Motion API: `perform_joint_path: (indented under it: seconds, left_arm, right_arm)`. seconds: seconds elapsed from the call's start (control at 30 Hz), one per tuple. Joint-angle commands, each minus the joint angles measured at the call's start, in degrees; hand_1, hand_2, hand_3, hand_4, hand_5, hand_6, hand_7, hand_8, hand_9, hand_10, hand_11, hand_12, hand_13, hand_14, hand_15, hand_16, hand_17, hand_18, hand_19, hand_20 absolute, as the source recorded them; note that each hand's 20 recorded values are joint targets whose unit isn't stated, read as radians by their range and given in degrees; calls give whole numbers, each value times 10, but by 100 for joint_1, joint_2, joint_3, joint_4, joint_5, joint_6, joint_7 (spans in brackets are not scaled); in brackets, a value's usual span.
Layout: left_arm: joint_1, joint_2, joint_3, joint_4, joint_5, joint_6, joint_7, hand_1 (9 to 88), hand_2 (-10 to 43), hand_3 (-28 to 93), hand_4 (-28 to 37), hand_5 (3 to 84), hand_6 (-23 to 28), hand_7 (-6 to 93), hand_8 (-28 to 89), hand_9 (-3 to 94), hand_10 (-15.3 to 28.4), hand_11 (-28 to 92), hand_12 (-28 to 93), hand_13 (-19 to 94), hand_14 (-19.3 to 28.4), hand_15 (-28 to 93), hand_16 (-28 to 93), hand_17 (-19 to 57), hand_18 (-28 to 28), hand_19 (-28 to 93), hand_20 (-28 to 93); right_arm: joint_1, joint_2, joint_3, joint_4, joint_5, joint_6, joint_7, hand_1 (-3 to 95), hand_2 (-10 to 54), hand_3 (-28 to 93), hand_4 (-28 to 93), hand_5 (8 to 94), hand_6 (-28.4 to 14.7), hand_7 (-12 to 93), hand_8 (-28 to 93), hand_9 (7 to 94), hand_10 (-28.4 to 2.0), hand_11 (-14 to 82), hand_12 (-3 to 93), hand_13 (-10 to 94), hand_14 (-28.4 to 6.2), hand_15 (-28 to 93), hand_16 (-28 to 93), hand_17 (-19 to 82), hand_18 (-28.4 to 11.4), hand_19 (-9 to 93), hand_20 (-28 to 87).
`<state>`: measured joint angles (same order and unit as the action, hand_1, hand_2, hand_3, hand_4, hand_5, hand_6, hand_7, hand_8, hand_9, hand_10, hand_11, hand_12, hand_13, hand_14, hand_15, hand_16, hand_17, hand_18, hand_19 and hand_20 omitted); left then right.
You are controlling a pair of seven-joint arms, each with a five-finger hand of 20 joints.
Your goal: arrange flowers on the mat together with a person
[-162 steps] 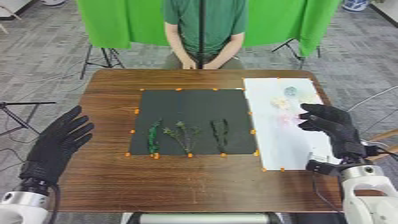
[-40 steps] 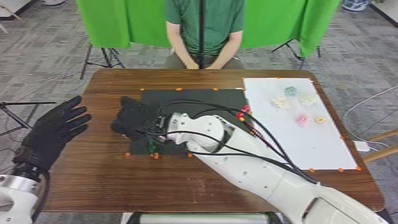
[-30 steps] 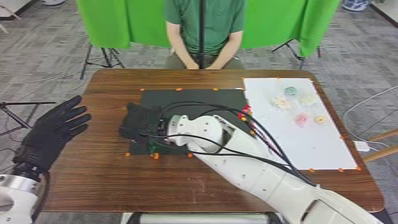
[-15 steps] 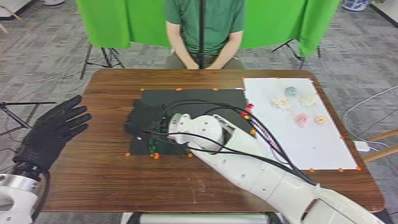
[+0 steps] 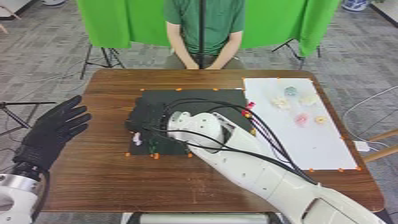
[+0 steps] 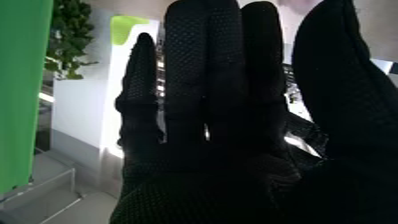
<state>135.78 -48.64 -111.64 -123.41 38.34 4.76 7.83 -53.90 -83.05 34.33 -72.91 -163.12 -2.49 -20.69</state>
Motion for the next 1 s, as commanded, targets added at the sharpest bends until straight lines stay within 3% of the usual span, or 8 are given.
perform_joint_path:
  seconds: [0.03, 0.17, 0.27, 0.3, 0.37, 0.43, 0.6, 1.0]
  left_arm:
    - [126, -71, -30, 5, -16, 73, 27, 301, -50, 674, -263, 311, 36, 147, -81, 264, 110, 173, 189, 221, 137, 259, 32, -89, 216, 428, 93]
    - [177, -267, -52, -58, 16, 37, 25, 301, -50, 674, -264, 311, 36, 146, -81, 264, 110, 173, 190, 221, 137, 258, 32, -89, 215, 428, 93]
    - [163, -416, 3, -123, -360, -131, 185, 300, -51, 677, -264, 311, 37, 146, -81, 265, 110, 173, 190, 221, 137, 259, 32, -89, 216, 428, 93]
    - [176, -462, 14, -148, -394, -163, 215, 301, -51, 676, -264, 312, 37, 146, -81, 265, 110, 173, 190, 221, 137, 259, 32, -89, 216, 428, 94]
    - [128, -524, 72, -159, -247, -179, 163, 301, -52, 677, -263, 312, 37, 145, -80, 265, 111, 174, 191, 222, 137, 258, 32, -88, 216, 428, 94]
    - [96, -577, 92, -171, -243, -227, 99, 300, -54, 678, -262, 312, 37, 146, -80, 266, 111, 174, 190, 222, 137, 258, 32, -88, 216, 429, 94]
    - [126, -741, 148, -205, -253, -114, 253, 301, -55, 674, -266, 312, 37, 145, -80, 267, 111, 173, 190, 222, 137, 259, 32, -87, 216, 429, 94]
    - [148, -1016, 192, -198, -81, -174, 167, 302, -56, 675, -266, 313, 37, 145, -80, 267, 109, 173, 190, 223, 136, 256, 33, -87, 216, 429, 93]
  right_arm:
    - [173, 140, 20, -222, 70, -77, 151, 400, -95, 715, -283, 601, 62, 318, -139, 687, -61, 221, 214, 537, -47, 537, 282, 198, -151, 578, 429]
    - [59, 474, 265, -810, 550, -257, 202, 352, -95, 771, -283, 595, 58, 321, -180, 678, -63, 223, 215, 532, -49, 540, 278, 196, -154, 579, 428]
    - [-263, 867, 792, -1453, 1194, -586, 178, 326, -85, 829, -282, 576, 53, 321, -177, 655, -68, 241, 228, 529, -53, 545, 275, 192, -155, 578, 425]
    - [-393, 988, 1030, -1640, 1457, -734, 112, 330, -74, 835, -282, 568, 51, 323, -173, 643, -67, 249, 234, 528, -53, 543, 272, 191, -155, 573, 420]
    - [-740, 1264, 1570, -2026, 1832, -969, 19, 334, -56, 844, -282, 558, 48, 320, -160, 629, -69, 255, 238, 527, -54, 536, 268, 185, -158, 555, 406]
    - [-1093, 1566, 2104, -2314, 2141, -1081, -70, 328, -37, 851, -282, 547, 43, 311, -166, 610, -74, 252, 238, 505, -57, 518, 263, 176, -161, 540, 395]
    - [-2056, 2304, 3440, -2834, 3293, -1719, 100, 258, 73, 823, -282, 509, 14, 276, -154, 547, -104, 226, 233, 469, -77, 465, 243, 173, -165, 541, 385]
    - [-5129, 2372, 6711, -3872, 7620, -1719, 1671, 200, 54, 821, -258, 459, -25, 181, -104, 466, -137, 144, 236, 398, -108, 294, 264, 169, -184, 463, 317]
